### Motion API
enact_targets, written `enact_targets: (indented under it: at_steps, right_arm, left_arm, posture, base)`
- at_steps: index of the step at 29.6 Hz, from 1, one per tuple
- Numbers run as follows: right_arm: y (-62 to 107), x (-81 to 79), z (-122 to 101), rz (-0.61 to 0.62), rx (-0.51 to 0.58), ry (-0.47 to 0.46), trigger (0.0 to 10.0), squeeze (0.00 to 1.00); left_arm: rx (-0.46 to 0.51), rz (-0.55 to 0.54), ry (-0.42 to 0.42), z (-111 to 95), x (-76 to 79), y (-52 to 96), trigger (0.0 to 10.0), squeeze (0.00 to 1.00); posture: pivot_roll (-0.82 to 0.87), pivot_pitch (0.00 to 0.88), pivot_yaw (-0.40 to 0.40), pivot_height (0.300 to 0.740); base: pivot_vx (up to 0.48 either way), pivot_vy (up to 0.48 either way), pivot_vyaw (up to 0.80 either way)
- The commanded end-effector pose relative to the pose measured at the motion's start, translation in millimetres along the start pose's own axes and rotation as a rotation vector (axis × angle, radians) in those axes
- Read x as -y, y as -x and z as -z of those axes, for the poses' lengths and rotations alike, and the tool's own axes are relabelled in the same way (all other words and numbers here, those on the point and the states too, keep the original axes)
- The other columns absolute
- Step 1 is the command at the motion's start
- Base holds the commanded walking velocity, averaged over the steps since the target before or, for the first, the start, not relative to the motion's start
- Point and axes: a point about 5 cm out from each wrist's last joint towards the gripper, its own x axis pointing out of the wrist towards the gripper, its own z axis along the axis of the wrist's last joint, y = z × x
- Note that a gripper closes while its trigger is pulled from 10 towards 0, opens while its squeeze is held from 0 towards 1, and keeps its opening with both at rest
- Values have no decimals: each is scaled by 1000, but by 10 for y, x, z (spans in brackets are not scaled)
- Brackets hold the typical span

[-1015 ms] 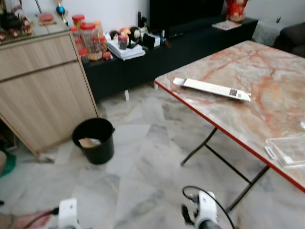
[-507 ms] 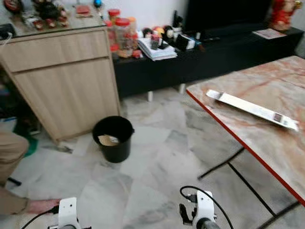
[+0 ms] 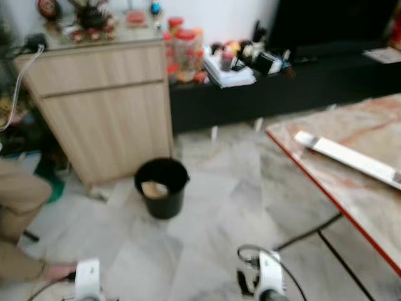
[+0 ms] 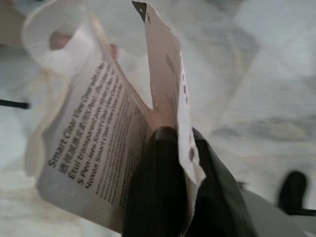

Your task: Picking trash to rubbish bin

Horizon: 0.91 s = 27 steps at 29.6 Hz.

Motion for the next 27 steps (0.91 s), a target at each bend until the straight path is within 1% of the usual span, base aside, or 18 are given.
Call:
enact_targets:
  at_steps: [1, 9, 14, 15, 19, 24, 27]
  right_arm:
    - [-25, -116, -63, -28, 12, -9, 10000, 0]
    - [-26, -123, -65, -36, 13, -14, 10000, 0]
    - [-24, -119, -62, -37, 13, 2, 10000, 0]
    - [-24, -120, -62, -40, 11, 19, 10000, 0]
    - [-23, -120, -61, -40, 12, 41, 10000, 0]
    - [-23, -131, -58, -44, 15, 26, 10000, 0]
    - [-23, -141, -62, -49, 21, 7, 10000, 0]
  left_arm:
    - [-6, -33, 4, 21, -126, 8, 10000, 0]
    - [-3, -31, 1, 11, -117, 5, 10000, 0]
    - [-6, -31, -1, 18, -109, 6, 10000, 0]
    - [-7, -31, -1, 22, -109, 7, 10000, 0]
    - [-8, -31, 0, 26, -109, 8, 10000, 0]
    - [-10, -34, 1, 33, -123, 10, 10000, 0]
    - [-8, -36, 4, 29, -127, 9, 10000, 0]
  posture:
    - [55, 51, -23, 740]
    - [57, 54, -27, 740]
    - [55, 55, -27, 740]
    - [55, 55, -27, 740]
    - [57, 57, -28, 740]
    - [60, 57, -29, 740]
    - [62, 59, -29, 740]
  base:
    - [277, 0, 0]
    - [285, 0, 0]
    - [299, 0, 0]
    - [296, 0, 0]
    - [300, 0, 631]
    - [301, 0, 768]
    - [299, 0, 138]
